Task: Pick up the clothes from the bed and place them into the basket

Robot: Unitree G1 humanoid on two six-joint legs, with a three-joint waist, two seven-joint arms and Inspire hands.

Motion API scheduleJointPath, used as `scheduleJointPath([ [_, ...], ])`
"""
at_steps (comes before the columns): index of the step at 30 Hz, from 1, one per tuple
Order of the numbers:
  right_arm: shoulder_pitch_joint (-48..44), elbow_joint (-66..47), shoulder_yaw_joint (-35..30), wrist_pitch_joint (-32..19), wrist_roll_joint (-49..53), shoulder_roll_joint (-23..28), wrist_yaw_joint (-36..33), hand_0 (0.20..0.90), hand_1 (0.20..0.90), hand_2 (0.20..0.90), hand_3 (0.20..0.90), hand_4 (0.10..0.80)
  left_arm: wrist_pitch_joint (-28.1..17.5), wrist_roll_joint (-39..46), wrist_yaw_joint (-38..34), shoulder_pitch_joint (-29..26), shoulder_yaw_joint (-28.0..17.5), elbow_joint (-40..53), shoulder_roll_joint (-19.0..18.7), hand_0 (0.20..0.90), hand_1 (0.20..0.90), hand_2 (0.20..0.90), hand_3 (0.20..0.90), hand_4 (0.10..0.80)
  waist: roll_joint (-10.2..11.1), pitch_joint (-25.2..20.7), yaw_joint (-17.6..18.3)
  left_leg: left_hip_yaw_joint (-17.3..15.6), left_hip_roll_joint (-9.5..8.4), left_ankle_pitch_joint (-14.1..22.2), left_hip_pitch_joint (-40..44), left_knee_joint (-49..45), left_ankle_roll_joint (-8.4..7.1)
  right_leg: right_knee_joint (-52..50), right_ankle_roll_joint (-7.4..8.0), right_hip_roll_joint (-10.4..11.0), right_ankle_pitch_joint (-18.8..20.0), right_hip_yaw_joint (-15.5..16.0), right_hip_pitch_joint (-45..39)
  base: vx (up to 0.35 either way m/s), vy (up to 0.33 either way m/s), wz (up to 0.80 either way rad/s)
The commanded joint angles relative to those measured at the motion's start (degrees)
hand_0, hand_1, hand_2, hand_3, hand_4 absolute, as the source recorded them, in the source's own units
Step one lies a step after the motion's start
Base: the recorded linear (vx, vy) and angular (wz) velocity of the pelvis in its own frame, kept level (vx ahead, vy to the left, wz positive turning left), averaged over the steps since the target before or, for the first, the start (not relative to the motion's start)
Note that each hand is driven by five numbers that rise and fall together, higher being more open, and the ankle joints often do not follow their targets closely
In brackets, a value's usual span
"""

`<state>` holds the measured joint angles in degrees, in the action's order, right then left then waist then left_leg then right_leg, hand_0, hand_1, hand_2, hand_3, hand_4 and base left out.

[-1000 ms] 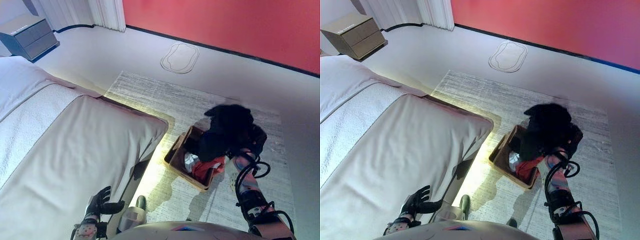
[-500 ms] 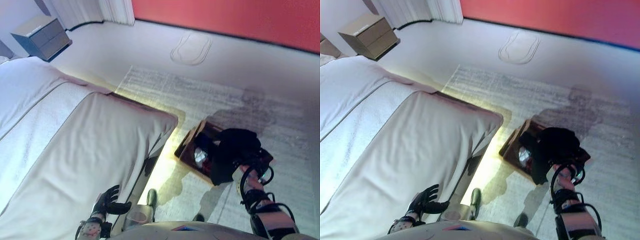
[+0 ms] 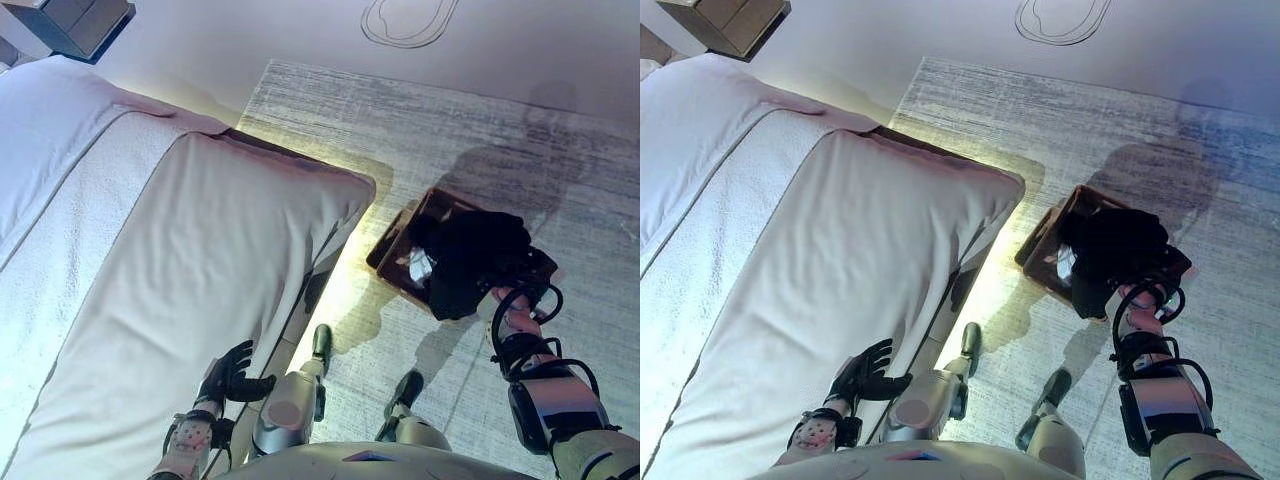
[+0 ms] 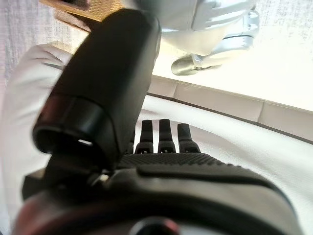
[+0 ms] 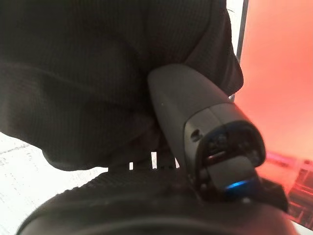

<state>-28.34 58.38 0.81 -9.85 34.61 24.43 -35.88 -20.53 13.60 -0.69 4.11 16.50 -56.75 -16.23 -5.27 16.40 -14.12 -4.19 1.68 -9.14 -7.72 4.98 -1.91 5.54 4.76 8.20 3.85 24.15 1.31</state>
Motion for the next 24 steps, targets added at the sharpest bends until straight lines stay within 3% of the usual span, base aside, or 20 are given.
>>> scheduleJointPath([
  [1, -6.3, -4.6, 2.2, -3.0, -5.1, 8.7, 0.7, 0.768, 0.768, 0.768, 0.746, 0.646, -3.6, 1.9, 0.2, -2.1, 2.8, 0.2, -2.2, 0.9, 0.9, 0.9, 0.9, 0.8, 0.0, 0.1, -0.6, 2.7, -1.57, 3.9, -1.1, -0.4, -2.39, -1.6, 1.06, 1.1, -1.6, 2.4, -1.9, 0.047, 0.002, 0.01],
  [2, -6.3, -4.8, 2.5, -2.8, -6.0, 8.9, 1.1, 0.9, 0.9, 0.9, 0.9, 0.8, -3.7, 2.1, 0.2, -2.1, 2.8, 0.1, -2.2, 0.9, 0.9, 0.9, 0.9, 0.8, 0.0, 0.2, -0.6, 2.7, -1.58, 3.9, -1.0, -0.4, -2.4, -1.7, 1.06, 1.1, -1.6, 2.5, -1.9, 0.034, 0.006, 0.02],
  [15, -3.9, -7.6, 3.4, -1.0, -8.3, 9.7, 7.6, 0.9, 0.9, 0.9, 0.9, 0.8, -3.6, 2.4, 0.8, -0.8, 1.7, 0.3, -2.1, 0.9, 0.9, 0.9, 0.9, 0.8, 0.6, 0.5, -0.1, 3.0, -1.42, 4.6, 0.6, -0.6, -2.41, -3.0, 0.79, 1.1, -2.4, 2.2, -2.3, 0.043, 0.002, 0.0],
  [24, -0.5, -6.3, 3.3, -2.0, -7.7, 7.6, 9.4, 0.9, 0.9, 0.9, 0.9, 0.8, -3.3, 1.6, 0.8, -1.0, 1.7, 0.2, -1.9, 0.9, 0.9, 0.9, 0.9, 0.8, 0.9, 0.0, 0.0, 3.4, -1.44, 4.6, 1.5, -0.5, -2.28, -2.9, 0.85, 1.1, -2.2, 2.1, -3.0, 0.0, 0.0, 0.0],
])
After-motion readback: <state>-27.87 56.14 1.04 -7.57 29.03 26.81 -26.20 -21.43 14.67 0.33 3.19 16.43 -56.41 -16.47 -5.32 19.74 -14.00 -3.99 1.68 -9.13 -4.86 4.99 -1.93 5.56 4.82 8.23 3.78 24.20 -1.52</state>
